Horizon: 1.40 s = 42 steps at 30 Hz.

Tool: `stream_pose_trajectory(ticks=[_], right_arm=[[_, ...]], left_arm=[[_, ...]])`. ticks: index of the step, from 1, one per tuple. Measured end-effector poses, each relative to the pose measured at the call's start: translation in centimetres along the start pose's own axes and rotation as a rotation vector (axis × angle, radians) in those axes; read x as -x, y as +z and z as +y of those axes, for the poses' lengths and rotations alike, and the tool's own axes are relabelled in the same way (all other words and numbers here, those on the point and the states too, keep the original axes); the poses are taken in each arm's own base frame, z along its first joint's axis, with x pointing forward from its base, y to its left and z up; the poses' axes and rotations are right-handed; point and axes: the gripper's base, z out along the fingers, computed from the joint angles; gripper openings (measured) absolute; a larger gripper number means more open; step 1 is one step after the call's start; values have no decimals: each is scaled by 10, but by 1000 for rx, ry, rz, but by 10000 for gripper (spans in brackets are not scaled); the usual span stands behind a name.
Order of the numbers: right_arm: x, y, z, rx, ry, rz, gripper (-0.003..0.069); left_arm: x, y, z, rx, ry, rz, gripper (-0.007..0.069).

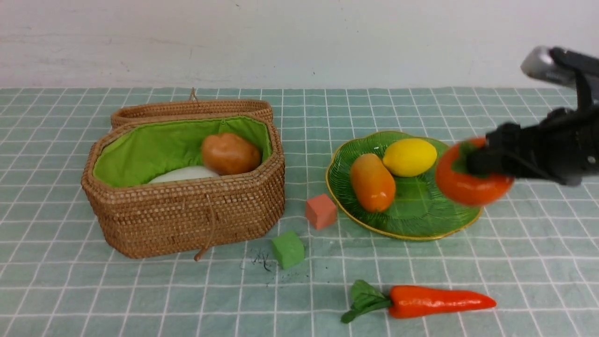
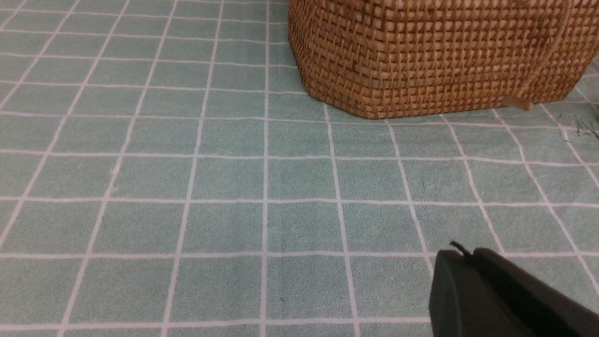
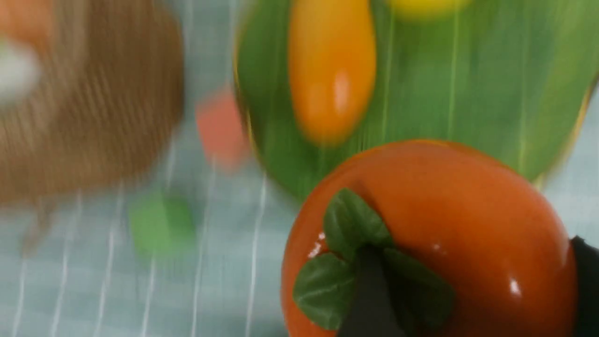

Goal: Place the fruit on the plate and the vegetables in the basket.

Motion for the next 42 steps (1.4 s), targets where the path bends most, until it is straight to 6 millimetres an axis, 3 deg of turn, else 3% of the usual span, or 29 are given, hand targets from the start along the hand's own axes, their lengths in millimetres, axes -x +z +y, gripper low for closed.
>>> stream_pose_trajectory(ticks=[3,4,5,9,14,16,19,21,28,31,33,34,36,42], right_arm=[[10,18,-7,-36,11,-121,482],[10,40,-16,-68,11,-143,482],[11,39,-16,-69,9,-150,482],[-8,86,-33,-117,3,-60,482],[-28,115,-44,-140,5,45,484],[-28,116,-45,-141,0,49,504],[-24,109,-42,-137,-16,35,629],[-21,103,-39,-131,-26,22,665],[-13,59,-17,-61,-161,73,639],[-35,44,7,51,-504,289,584],[-60,43,27,184,-836,456,562],[-62,43,28,195,-862,465,561],[-88,47,42,325,-1112,584,554],[-118,70,48,385,-1265,659,552]], left_arm=[[0,0,0,0,0,0,18],[0,0,0,0,0,0,18],[0,0,0,0,0,0,18],[0,0,0,0,0,0,19],[0,0,0,0,0,0,24],[0,0,0,0,0,0,27],[0,0,0,0,0,0,29],[0,0,0,0,0,0,29],[0,0,0,0,0,0,36],[0,0,0,0,0,0,36],[0,0,0,0,0,0,36],[0,0,0,0,0,0,36],[0,0,0,0,0,0,37],[0,0,0,0,0,0,41]])
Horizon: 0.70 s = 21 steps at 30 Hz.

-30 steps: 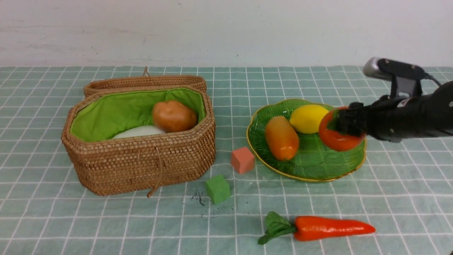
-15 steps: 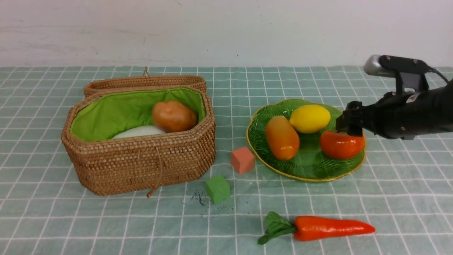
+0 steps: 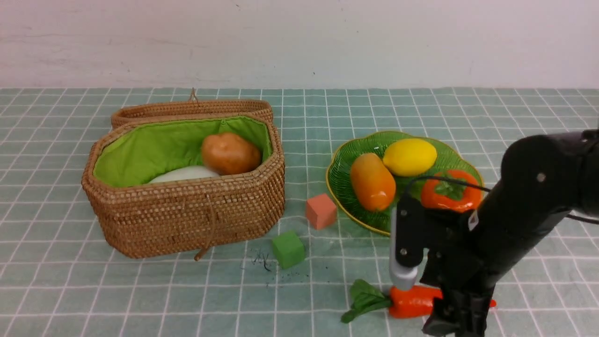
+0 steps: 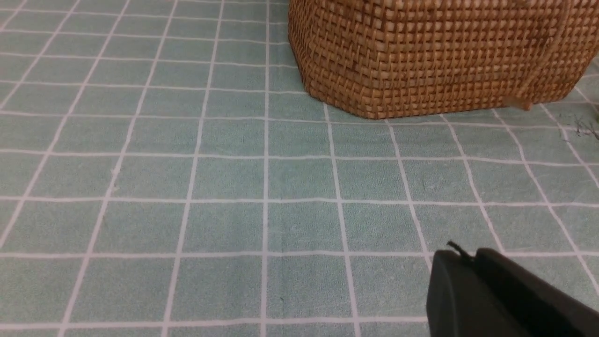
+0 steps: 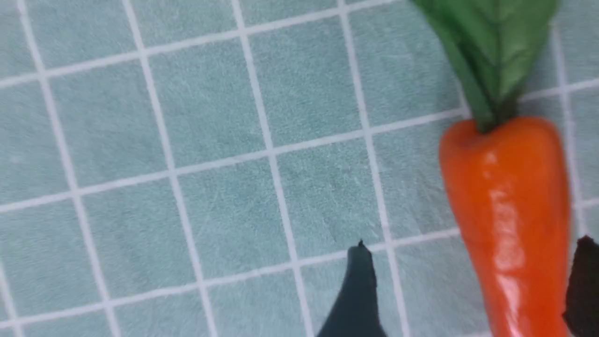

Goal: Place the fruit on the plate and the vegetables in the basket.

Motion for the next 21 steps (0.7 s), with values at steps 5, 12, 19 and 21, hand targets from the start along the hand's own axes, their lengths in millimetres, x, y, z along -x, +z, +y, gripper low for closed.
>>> stream_pose_trajectory(ticks=[5,12,19,21], right_arm=[[-3,34,-11,-16,1,21,530],[4,39,-14,46,10,35,344],[43,-17,-27,93,4,-103,347],[70,-50,-35,101,-2,-248,347]], left_arm=[[0,0,0,0,0,0,50],[0,0,0,0,0,0,58],[0,0,0,0,0,0,68],[0,0,0,0,0,0,71]])
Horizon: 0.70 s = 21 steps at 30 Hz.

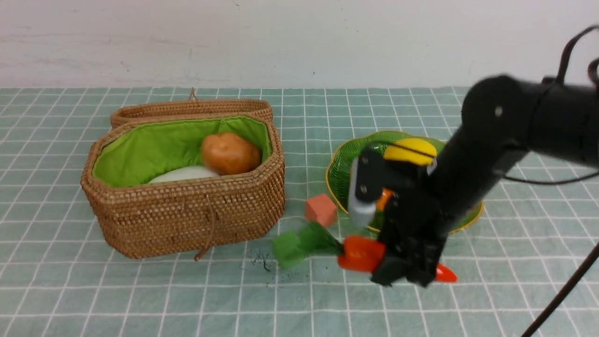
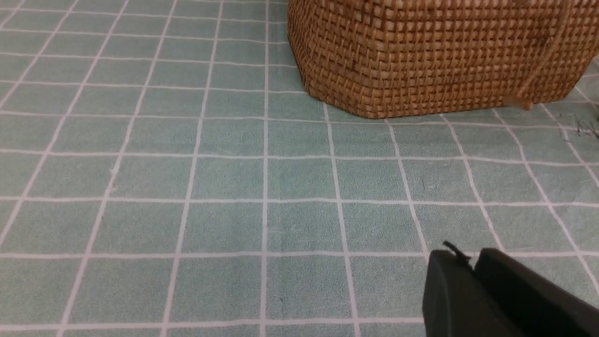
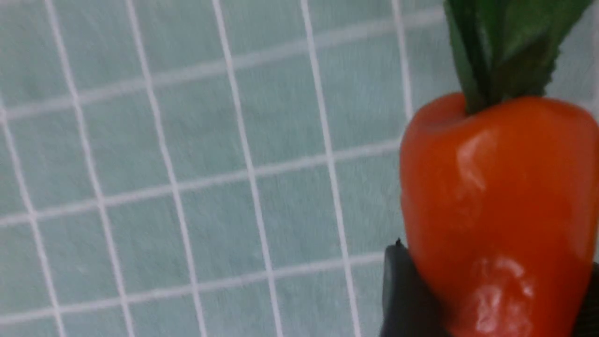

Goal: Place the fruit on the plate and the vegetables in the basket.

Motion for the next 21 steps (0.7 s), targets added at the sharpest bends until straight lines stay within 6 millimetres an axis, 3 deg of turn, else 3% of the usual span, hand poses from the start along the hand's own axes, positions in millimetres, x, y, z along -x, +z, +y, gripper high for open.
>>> stream_pose_trajectory(ticks=[1,2,4,5,8,9,12,13,15,16,18,21], right_arm=[[4,-2,0,2,2,-23,347],[30,-23,-4,-24,-13,-139,347],[63,-49,-8,-80,-40,-294,347],[68,-53,-9,-92,-47,-316,347],[112,-70,-19,-201,-94,-541,347],[114,-71,-20,-214,-96,-559,347],[134,-50,-33,-291,-108,-638,347],[137,-25,-43,-321,-89,-637,347],[135,10,-55,-330,-57,-608,347],[135,13,-57,-344,-52,-609,347],[126,52,-71,-347,-11,-563,347],[119,72,-77,-342,9,-536,348]], left_arm=[[0,0,0,0,0,0,71],[0,0,0,0,0,0,73],[0,0,0,0,0,1,76],[0,0,0,0,0,1,76],[0,0,0,0,0,1,78],[0,0,0,0,0,1,78],[0,0,0,0,0,1,78],[0,0,0,0,0,1,79],[0,0,0,0,0,1,82],[0,0,0,0,0,1,82],[0,0,0,0,0,1,84],[0,0,0,0,0,1,88]])
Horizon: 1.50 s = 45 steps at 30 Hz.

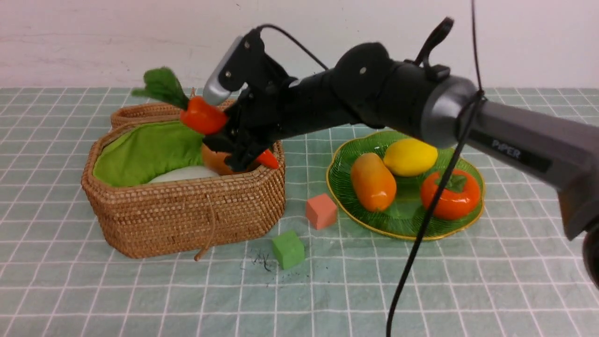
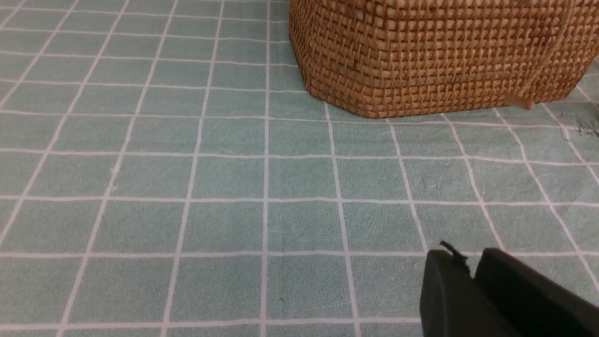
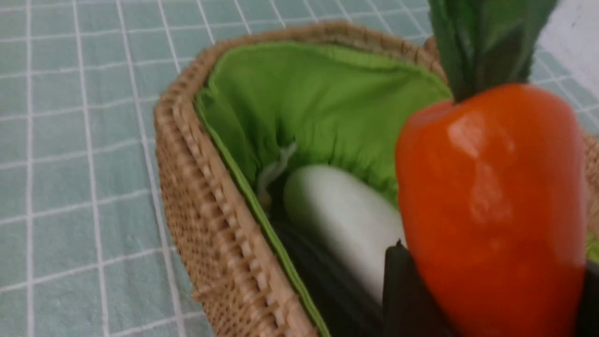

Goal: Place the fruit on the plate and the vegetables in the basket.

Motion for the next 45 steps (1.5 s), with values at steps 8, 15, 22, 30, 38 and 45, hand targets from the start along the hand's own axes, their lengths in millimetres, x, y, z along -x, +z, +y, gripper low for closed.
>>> stream_pose_trajectory(ticks=[8,15,22,30,38,45], right_arm=[[4,-1,0,1,54,-35,651],[29,-24,3,27,35,-82,636],[80,-109,19,132,-65,-53,397],[95,-286,-9,-370,276,188,-15],[38,-343,38,-516,541,371,-17],[-32,-344,88,-464,730,498,-14]], left_arm=[[0,0,0,0,0,0,94],[0,0,0,0,0,0,103],[0,0,0,0,0,0,111],[0,0,0,0,0,0,117],[0,0,0,0,0,0,122],[0,0,0,0,0,0,123]])
